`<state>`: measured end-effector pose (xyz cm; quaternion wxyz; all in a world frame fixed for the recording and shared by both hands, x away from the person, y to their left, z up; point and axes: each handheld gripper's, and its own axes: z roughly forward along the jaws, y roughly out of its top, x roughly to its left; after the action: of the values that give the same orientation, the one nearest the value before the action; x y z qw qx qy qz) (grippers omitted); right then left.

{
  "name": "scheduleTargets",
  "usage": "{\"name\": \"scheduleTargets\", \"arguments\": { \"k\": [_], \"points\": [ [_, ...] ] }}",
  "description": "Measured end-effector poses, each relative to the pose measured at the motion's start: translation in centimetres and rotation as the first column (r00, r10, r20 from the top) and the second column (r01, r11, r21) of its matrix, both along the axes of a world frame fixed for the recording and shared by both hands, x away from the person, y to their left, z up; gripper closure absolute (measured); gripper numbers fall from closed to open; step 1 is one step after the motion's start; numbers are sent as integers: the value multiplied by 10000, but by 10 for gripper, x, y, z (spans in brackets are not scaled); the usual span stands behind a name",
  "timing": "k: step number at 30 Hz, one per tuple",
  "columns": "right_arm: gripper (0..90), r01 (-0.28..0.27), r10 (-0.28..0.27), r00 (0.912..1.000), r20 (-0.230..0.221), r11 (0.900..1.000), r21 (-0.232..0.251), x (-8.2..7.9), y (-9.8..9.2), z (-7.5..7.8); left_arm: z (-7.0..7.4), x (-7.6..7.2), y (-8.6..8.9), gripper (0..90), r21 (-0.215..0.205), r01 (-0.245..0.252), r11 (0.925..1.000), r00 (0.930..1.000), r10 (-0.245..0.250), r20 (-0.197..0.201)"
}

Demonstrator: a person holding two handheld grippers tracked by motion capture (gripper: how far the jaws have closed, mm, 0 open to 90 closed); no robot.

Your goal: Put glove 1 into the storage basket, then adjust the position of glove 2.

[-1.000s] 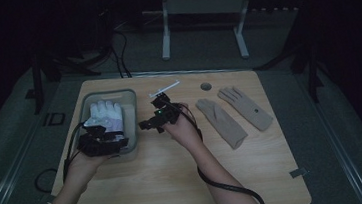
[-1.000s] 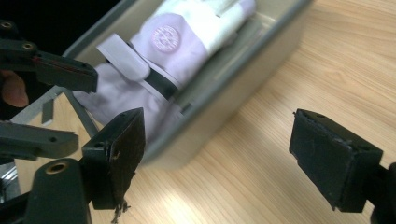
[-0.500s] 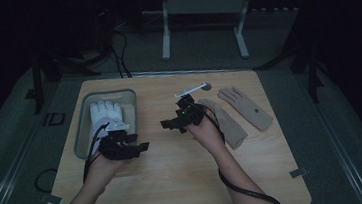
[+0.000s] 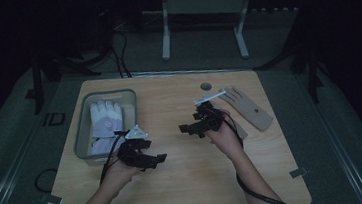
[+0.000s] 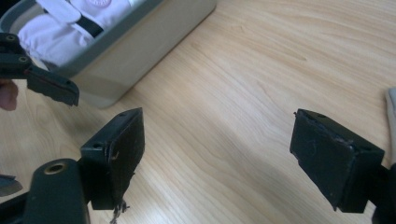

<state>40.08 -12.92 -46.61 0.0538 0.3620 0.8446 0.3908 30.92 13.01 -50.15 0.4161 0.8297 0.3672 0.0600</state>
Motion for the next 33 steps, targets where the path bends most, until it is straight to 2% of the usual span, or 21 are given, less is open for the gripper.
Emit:
{"name": "scheduleTargets", "arguments": {
  "k": [8, 9, 10, 13, 16, 18, 20, 23, 25, 27, 28, 31, 33],
  "points": [
    [164, 240, -235, 9995, 231, 9995, -200, -4, -27, -12, -21, -7, -14, 131, -101, 142, 9998, 9994, -139, 321],
    [160, 247, -244, 9995, 200, 9996, -158, -5, -31, -13, -25, -8, -16, 96, -90, 89, 9999, 9993, -86, 362],
    [138, 347, -345, 9993, 152, 9992, -187, -5, -40, -17, -31, -8, -18, 24, -95, 107, 9999, 9993, -103, 361],
    [136, 406, -404, 9991, 103, 9989, -236, -6, -48, -19, -39, -10, -18, 24, -283, 103, 9995, 9986, -88, 522],
    [136, 662, -661, 9978, 88, 9978, -80, -5, -62, -22, -51, -14, -19, 24, -199, 124, 9997, 9968, -108, 789],
    [138, 806, -803, 9966, 185, 9967, -136, -4, -75, -24, -59, -17, -19, 24, -255, 193, 9995, 9958, -169, 898],
    [138, 890, -887, 9958, 208, 9959, -130, -4, -79, -25, -61, -18, -19, 24, -230, 142, 9996, 9952, -119, 974],
    [142, 962, -957, 9949, 316, 9953, -138, -4, -92, -26, -65, -22, -19, 24, -504, 166, 9986, 9932, -106, 1159],
    [142, 1070, -1058, 9931, 497, 9940, -225, -5, -98, -26, -66, -25, -20, 24, -436, 230, 9988, 9896, -166, 1426],
    [141, 1136, -1124, 9922, 539, 9933, -199, -6, -105, -25, -67, -30, -22, 24, -306, 159, 9994, 9815, -98, 1913],
    [141, 1168, -1154, 9914, 619, 9930, -188, -6, -108, -25, -67, -31, -22, 24, -376, 148, 9992, 9791, -69, 2032],
    [136, 1332, -1319, 9892, 642, 9910, -153, -4, -119, -26, -68, -33, -21, 24, -559, 106, 9984, 9782, 12, 2075],
    [137, 1461, -1455, 9879, 544, 9892, -71, -2, -122, -26, -70, -34, -21, 24, -666, -54, 9978, 9726, 207, 2317]
  ]
}}
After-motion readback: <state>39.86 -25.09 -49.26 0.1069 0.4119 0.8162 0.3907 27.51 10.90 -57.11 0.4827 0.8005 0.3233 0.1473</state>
